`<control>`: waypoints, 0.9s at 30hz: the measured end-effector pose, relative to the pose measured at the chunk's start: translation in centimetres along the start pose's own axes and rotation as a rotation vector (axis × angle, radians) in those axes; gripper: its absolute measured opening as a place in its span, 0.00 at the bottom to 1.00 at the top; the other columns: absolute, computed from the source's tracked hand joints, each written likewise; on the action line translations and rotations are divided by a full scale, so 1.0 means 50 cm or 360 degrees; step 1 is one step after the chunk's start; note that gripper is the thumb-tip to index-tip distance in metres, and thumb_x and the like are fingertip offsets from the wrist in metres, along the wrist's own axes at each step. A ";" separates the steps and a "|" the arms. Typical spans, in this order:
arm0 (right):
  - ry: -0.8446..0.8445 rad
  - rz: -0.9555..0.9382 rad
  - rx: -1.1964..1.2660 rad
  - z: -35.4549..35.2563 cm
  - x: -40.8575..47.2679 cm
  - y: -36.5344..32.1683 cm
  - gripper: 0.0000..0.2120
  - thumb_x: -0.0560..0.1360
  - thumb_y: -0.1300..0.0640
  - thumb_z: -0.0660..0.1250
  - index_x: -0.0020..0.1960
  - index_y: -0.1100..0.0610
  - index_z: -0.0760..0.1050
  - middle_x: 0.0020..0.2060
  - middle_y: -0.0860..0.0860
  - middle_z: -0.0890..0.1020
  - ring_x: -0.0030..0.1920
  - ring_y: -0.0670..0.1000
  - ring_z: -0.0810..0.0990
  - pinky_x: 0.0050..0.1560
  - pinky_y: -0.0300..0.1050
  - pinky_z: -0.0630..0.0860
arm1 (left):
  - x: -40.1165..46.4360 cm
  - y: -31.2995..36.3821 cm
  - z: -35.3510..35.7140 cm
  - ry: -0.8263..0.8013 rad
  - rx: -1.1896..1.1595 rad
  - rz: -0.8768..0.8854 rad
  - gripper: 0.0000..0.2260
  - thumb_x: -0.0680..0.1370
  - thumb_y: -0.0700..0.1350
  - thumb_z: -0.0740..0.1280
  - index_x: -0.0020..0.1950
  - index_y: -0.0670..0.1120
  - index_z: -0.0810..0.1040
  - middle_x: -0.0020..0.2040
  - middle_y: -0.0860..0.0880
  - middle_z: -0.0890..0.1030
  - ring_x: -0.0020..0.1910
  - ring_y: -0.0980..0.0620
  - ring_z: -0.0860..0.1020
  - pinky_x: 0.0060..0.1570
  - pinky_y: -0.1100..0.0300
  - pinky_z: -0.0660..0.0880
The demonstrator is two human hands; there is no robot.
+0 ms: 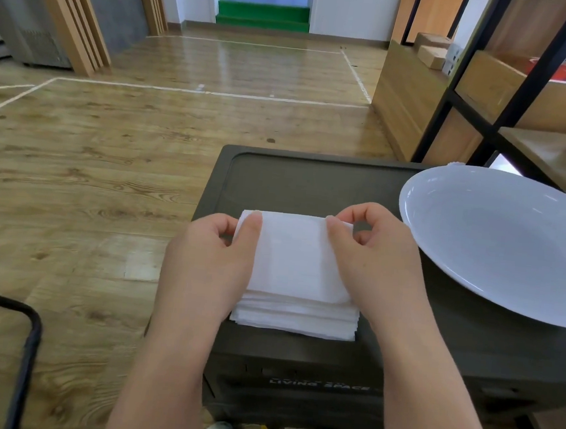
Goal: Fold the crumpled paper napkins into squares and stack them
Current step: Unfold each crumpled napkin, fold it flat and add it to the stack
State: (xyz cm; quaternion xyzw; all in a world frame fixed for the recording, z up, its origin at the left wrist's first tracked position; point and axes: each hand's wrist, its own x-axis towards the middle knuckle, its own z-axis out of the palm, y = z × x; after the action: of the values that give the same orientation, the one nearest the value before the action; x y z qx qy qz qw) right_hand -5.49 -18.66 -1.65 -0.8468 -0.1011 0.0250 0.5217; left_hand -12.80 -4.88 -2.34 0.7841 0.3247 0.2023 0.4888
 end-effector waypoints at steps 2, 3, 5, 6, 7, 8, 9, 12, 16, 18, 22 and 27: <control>0.0006 -0.0006 -0.0041 0.002 0.001 0.003 0.04 0.76 0.49 0.64 0.43 0.48 0.73 0.25 0.44 0.70 0.27 0.43 0.68 0.29 0.35 0.62 | 0.001 0.000 0.001 0.0033 0.0103 0.0022 0.18 0.77 0.56 0.61 0.36 0.42 0.76 0.28 0.46 0.71 0.29 0.51 0.69 0.31 0.58 0.65; 0.0014 -0.0013 -0.0064 0.002 0.002 0.004 0.04 0.76 0.49 0.64 0.43 0.48 0.73 0.25 0.45 0.70 0.27 0.43 0.69 0.29 0.35 0.63 | 0.001 -0.001 0.001 0.0039 0.0138 0.0022 0.18 0.78 0.55 0.61 0.36 0.42 0.74 0.27 0.49 0.68 0.28 0.52 0.66 0.29 0.59 0.63; 0.0032 -0.0025 -0.0110 0.001 0.003 0.007 0.04 0.75 0.49 0.65 0.43 0.48 0.73 0.26 0.45 0.72 0.28 0.44 0.70 0.30 0.36 0.63 | 0.002 -0.003 0.001 0.0042 0.0185 0.0011 0.17 0.77 0.55 0.62 0.35 0.45 0.75 0.26 0.52 0.69 0.27 0.53 0.67 0.29 0.60 0.62; 0.0045 -0.0029 -0.0131 0.000 0.004 0.009 0.03 0.75 0.50 0.65 0.44 0.48 0.73 0.26 0.45 0.72 0.28 0.44 0.70 0.29 0.36 0.64 | 0.002 -0.004 0.002 0.0039 0.0209 0.0003 0.16 0.77 0.55 0.62 0.35 0.46 0.76 0.27 0.52 0.71 0.28 0.53 0.69 0.28 0.60 0.62; 0.0059 -0.0031 -0.0153 0.000 0.005 0.010 0.03 0.75 0.50 0.66 0.44 0.48 0.73 0.27 0.45 0.73 0.28 0.43 0.71 0.29 0.35 0.63 | 0.003 -0.005 0.003 0.0035 0.0239 -0.0008 0.15 0.77 0.55 0.62 0.36 0.47 0.76 0.28 0.53 0.73 0.28 0.54 0.70 0.28 0.60 0.63; 0.0070 -0.0034 -0.0177 0.001 0.006 0.011 0.03 0.75 0.50 0.66 0.45 0.48 0.73 0.27 0.45 0.73 0.29 0.43 0.71 0.29 0.35 0.63 | 0.004 -0.007 0.005 0.0032 0.0277 -0.0014 0.15 0.77 0.55 0.63 0.36 0.47 0.76 0.29 0.53 0.73 0.29 0.54 0.71 0.28 0.60 0.63; 0.0079 -0.0038 -0.0202 0.002 0.006 0.012 0.03 0.75 0.51 0.66 0.45 0.48 0.73 0.28 0.46 0.73 0.29 0.44 0.72 0.29 0.35 0.63 | 0.005 -0.008 0.007 0.0035 0.0323 -0.0021 0.15 0.77 0.55 0.63 0.36 0.48 0.76 0.29 0.53 0.73 0.29 0.54 0.71 0.28 0.60 0.63; 0.0098 -0.0033 -0.0285 0.008 0.006 0.015 0.04 0.75 0.51 0.66 0.47 0.49 0.72 0.30 0.46 0.74 0.32 0.44 0.73 0.30 0.37 0.64 | 0.008 -0.014 0.012 0.0088 0.0425 -0.0042 0.12 0.76 0.55 0.64 0.38 0.49 0.75 0.31 0.53 0.75 0.32 0.55 0.74 0.29 0.60 0.64; 0.0093 0.0048 -0.0427 0.015 0.008 0.025 0.07 0.75 0.49 0.66 0.49 0.50 0.70 0.35 0.46 0.75 0.36 0.44 0.73 0.30 0.37 0.64 | 0.010 -0.024 0.011 0.0090 0.0547 -0.0043 0.12 0.74 0.58 0.65 0.49 0.51 0.72 0.36 0.54 0.75 0.37 0.55 0.75 0.32 0.59 0.67; 0.0062 0.0135 -0.0447 0.016 0.010 0.029 0.08 0.74 0.48 0.66 0.48 0.50 0.69 0.37 0.45 0.74 0.37 0.44 0.72 0.31 0.37 0.64 | 0.013 -0.026 0.010 0.0056 0.0619 -0.0052 0.15 0.74 0.59 0.65 0.54 0.51 0.71 0.36 0.54 0.75 0.39 0.54 0.76 0.34 0.58 0.69; -0.0008 0.0200 -0.0477 0.016 0.010 0.031 0.09 0.75 0.47 0.64 0.48 0.51 0.67 0.37 0.46 0.75 0.37 0.44 0.72 0.30 0.38 0.64 | 0.013 -0.022 0.008 -0.0006 0.0817 -0.0083 0.16 0.75 0.61 0.62 0.54 0.50 0.75 0.39 0.55 0.76 0.43 0.50 0.77 0.36 0.57 0.68; -0.0086 0.0266 -0.0477 0.004 0.004 0.026 0.15 0.76 0.43 0.62 0.52 0.53 0.66 0.38 0.45 0.74 0.37 0.43 0.71 0.30 0.39 0.64 | 0.006 -0.006 0.009 -0.0148 0.0865 -0.0073 0.23 0.77 0.61 0.60 0.40 0.41 0.78 0.39 0.42 0.82 0.38 0.46 0.80 0.30 0.59 0.67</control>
State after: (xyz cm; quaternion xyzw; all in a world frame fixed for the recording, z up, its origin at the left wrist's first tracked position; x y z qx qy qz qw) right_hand -5.14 -19.04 -2.89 -0.9195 -0.0470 0.0758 0.3828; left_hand -12.37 -4.86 -2.83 0.8873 0.3620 0.0603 0.2793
